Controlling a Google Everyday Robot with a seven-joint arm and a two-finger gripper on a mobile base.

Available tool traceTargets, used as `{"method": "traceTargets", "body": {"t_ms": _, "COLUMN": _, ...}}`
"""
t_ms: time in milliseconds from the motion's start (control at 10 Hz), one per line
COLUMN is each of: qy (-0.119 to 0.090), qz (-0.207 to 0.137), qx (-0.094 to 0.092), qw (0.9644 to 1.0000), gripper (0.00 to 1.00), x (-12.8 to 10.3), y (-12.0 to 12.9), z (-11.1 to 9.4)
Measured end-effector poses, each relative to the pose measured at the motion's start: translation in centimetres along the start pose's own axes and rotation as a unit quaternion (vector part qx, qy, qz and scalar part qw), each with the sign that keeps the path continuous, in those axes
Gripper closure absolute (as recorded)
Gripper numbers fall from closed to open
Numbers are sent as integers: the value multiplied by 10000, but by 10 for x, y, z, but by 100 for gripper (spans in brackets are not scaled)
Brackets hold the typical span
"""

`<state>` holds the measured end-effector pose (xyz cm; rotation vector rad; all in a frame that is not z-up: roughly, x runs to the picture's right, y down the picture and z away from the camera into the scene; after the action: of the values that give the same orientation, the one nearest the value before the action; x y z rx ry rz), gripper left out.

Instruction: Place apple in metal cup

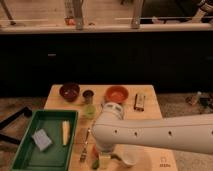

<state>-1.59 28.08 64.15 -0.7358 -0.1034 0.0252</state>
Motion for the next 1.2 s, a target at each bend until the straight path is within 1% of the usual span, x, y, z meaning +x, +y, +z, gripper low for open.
{"method": "traceTargets", "body": {"t_ms": 100, "qy": 29, "qz": 89, "qx": 51, "qw": 9999, "gripper": 20, "x": -1, "y": 0, "z": 4}}
{"method": "traceTargets", "body": {"t_ms": 200, "qy": 65, "qz": 184, "qx": 154, "qw": 9997, "gripper": 20, "x": -2, "y": 0, "z": 8}}
{"method": "traceTargets", "body": {"t_ms": 400, "qy": 114, "qz": 196, "qx": 304, "qw": 9993, "gripper": 20, "x": -6, "y": -2, "z": 15}}
{"method": "traceTargets", "body": {"t_ms": 500, "qy": 124, "qz": 202, "qx": 339, "qw": 9991, "gripper": 20, "x": -8, "y": -3, "z": 16}}
{"method": "traceTargets", "body": {"t_ms": 600, "qy": 160, "qz": 198, "qx": 359, "qw": 9990, "gripper": 20, "x": -8, "y": -5, "z": 21}}
{"method": "traceTargets", "body": {"t_ms": 700, "qy": 165, "qz": 127, "qx": 344, "qw": 9992, "gripper": 20, "x": -14, "y": -6, "z": 25}}
{"method": "traceTargets", "body": {"t_ms": 1200, "qy": 336, "qz": -221, "qx": 280, "qw": 9988, "gripper": 20, "x": -30, "y": -17, "z": 44}}
